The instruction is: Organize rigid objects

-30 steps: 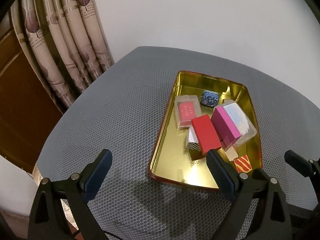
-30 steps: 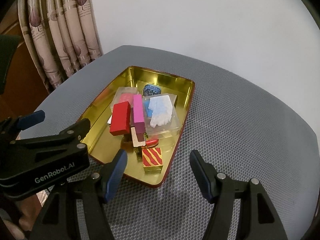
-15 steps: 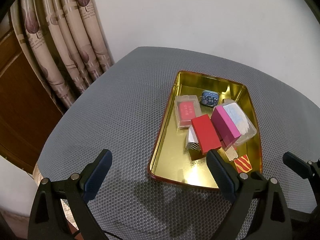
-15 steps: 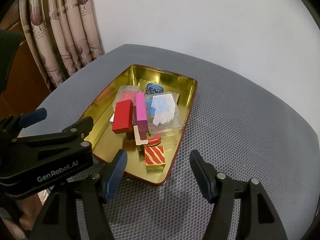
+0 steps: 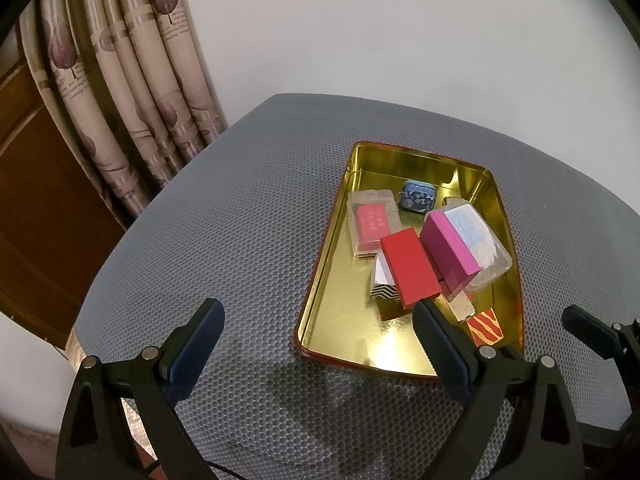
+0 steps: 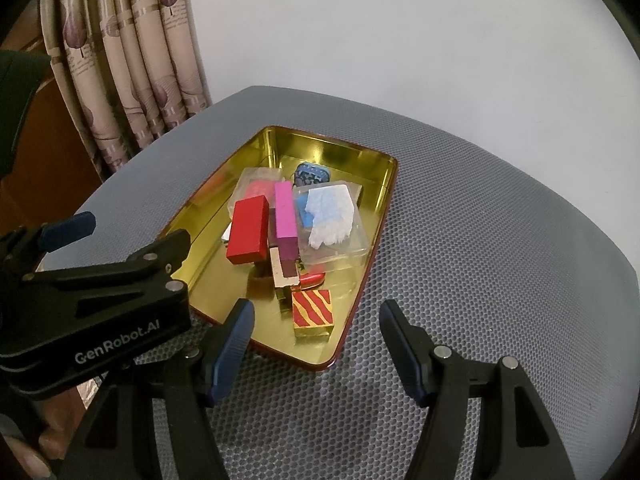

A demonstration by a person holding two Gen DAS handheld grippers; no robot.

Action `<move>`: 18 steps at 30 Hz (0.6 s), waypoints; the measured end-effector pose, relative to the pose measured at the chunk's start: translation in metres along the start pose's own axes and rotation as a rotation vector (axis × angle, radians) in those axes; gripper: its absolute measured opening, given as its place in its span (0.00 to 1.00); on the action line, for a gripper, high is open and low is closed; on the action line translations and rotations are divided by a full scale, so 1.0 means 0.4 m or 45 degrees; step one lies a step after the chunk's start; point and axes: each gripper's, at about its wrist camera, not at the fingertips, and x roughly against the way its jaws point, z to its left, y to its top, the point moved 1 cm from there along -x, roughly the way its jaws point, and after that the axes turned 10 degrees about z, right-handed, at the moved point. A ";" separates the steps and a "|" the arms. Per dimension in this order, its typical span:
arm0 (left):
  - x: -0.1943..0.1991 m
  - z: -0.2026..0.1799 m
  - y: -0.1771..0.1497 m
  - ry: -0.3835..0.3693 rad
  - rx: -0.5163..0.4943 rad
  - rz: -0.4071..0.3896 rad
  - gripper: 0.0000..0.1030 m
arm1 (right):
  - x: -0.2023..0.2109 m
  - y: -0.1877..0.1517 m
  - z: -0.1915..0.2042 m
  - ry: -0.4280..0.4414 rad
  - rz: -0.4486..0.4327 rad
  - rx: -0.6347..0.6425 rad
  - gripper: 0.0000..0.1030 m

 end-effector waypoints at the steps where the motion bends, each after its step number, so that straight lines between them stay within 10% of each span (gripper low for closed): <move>1: -0.005 0.003 0.003 0.000 -0.002 0.002 0.91 | -0.001 0.000 -0.001 0.002 0.002 0.001 0.65; 18: -0.016 0.001 0.006 -0.003 -0.010 0.006 0.91 | 0.001 -0.003 0.002 0.007 0.010 -0.001 0.65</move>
